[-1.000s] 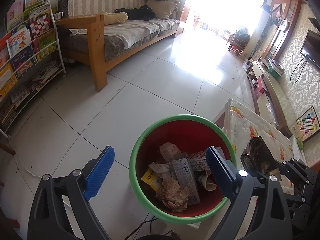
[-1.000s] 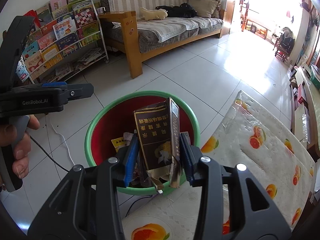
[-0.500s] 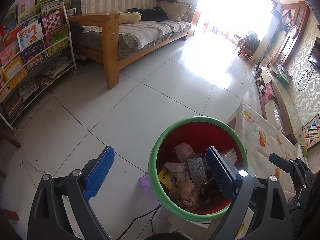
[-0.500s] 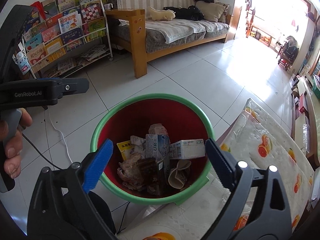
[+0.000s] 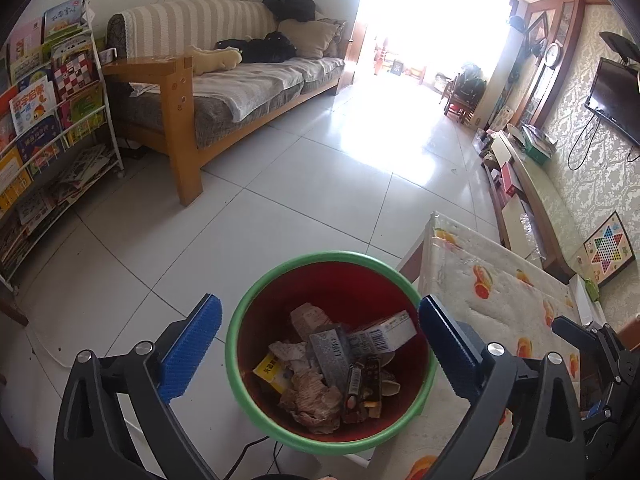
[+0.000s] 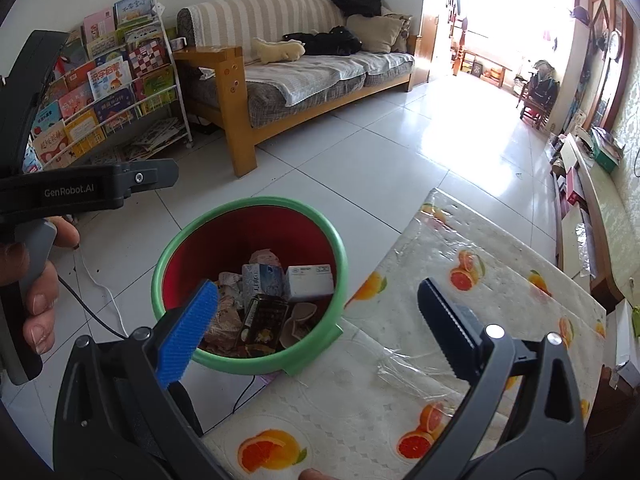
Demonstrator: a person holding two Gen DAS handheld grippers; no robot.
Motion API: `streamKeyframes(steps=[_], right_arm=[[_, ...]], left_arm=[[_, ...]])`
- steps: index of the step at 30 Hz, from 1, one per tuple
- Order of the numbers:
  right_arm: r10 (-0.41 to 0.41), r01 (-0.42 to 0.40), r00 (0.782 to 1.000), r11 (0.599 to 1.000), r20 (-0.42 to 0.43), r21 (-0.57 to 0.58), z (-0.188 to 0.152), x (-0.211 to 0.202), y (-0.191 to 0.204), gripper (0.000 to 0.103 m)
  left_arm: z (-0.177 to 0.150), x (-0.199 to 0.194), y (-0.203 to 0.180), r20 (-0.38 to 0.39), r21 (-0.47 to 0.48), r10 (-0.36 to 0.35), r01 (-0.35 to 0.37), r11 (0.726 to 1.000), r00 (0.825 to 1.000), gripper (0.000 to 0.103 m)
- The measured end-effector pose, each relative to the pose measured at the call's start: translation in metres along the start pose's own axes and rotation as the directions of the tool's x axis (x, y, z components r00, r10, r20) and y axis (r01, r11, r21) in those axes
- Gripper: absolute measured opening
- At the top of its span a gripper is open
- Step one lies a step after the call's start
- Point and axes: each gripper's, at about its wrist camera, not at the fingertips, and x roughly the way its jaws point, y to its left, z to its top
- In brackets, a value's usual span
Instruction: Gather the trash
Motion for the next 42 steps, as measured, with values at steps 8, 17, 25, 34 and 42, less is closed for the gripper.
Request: streamKeyframes(steps=[8, 17, 25, 34, 42], right_arm=[[-0.139, 0.131, 0.988, 0.986, 0.069, 0.107, -0.028, -0.071, -0.068, 0.098], [-0.322, 0.274, 0.935, 0.921, 0.147, 0.276, -0.059, -0.16, -0.141, 0.098], [-0.409, 0.319, 0.894, 0.867, 0.181, 0.384, -0.092, -0.212, -0.171, 0.098], [-0.435, 0.314, 0.876, 0.843, 0.21, 0.437, -0.108, -0.238, -0.172, 0.098], [-0.447, 0.316, 0.866, 0.837, 0.225, 0.447, -0.105, -0.251, -0.162, 0.098]], left_arm=[[0.0, -0.033, -0.086, 0.07, 0.13, -0.073, 0.063, 0.99, 0.995, 0.095], [-0.024, -0.081, -0.196, 0.173, 0.282, -0.15, 0.097, 0.955, 0.973, 0.095], [-0.05, -0.111, -0.248, 0.213, 0.338, -0.146, 0.067, 0.939, 0.966, 0.095], [-0.074, -0.132, -0.262, 0.207, 0.386, -0.121, 0.033, 0.922, 0.971, 0.095], [-0.084, -0.153, -0.263, 0.211, 0.373, -0.168, 0.079, 0.925, 0.963, 0.095]])
